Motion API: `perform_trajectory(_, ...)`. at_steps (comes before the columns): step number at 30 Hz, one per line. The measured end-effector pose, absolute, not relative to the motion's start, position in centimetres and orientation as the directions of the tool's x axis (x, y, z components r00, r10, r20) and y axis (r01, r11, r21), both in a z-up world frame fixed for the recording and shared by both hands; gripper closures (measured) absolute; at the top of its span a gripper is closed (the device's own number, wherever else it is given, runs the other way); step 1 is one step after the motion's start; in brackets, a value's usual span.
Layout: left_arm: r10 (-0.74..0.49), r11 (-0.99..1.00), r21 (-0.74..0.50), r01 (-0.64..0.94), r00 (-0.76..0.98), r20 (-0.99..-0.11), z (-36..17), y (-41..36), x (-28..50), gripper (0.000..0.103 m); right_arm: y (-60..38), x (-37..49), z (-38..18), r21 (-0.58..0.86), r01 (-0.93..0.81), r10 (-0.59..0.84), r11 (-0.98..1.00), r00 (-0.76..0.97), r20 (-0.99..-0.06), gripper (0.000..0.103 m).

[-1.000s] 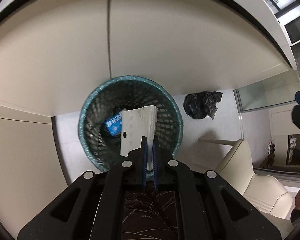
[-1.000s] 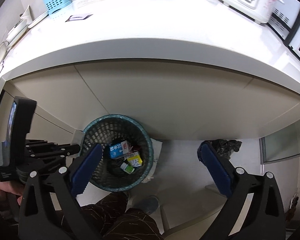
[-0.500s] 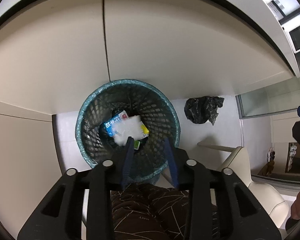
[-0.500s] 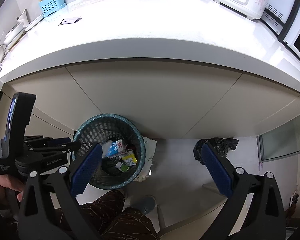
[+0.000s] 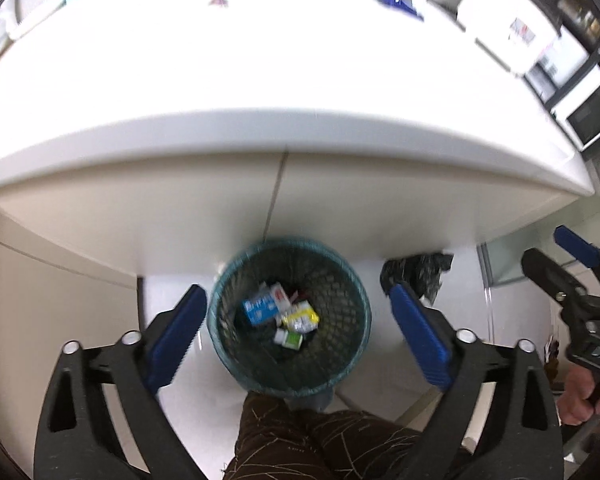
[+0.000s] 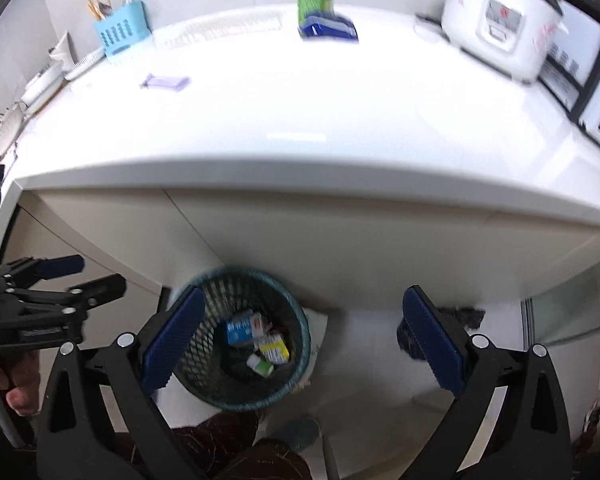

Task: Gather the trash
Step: 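Raise both tools back up toward the counter, then grasp the purple stick wrapper with the left tool while the right tool grasps the blue snack wrapper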

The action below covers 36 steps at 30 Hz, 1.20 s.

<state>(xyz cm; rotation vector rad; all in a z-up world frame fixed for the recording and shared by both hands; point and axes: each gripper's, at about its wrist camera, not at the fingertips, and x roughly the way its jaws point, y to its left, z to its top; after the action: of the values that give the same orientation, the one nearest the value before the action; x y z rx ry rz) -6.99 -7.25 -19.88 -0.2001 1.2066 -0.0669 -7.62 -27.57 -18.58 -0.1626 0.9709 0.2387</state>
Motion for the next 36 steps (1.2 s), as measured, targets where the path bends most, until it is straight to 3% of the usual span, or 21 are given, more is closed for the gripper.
perform_trajectory(11,-0.159,0.97,-0.226,-0.091,0.467,-0.87,-13.2,-2.8,-2.3,0.006,-23.4,-3.9,-13.7,-0.044,-0.248,0.127,0.968,0.632,-0.764,0.008)
perform_trajectory(24,-0.126,0.949,-0.23,-0.215,0.41,-0.903,-13.2,0.2,2.6,0.006,-21.9,-1.0,-12.4,-0.098,-0.245,0.084,0.965,0.637,-0.766,0.008)
perform_trajectory(36,-0.051,0.911,-0.205,-0.358,0.397,-0.917,-12.7,-0.8,7.1,0.006,-23.3,4.9,-11.3,-0.113,-0.341,0.14,0.933,0.635,-0.76,0.008)
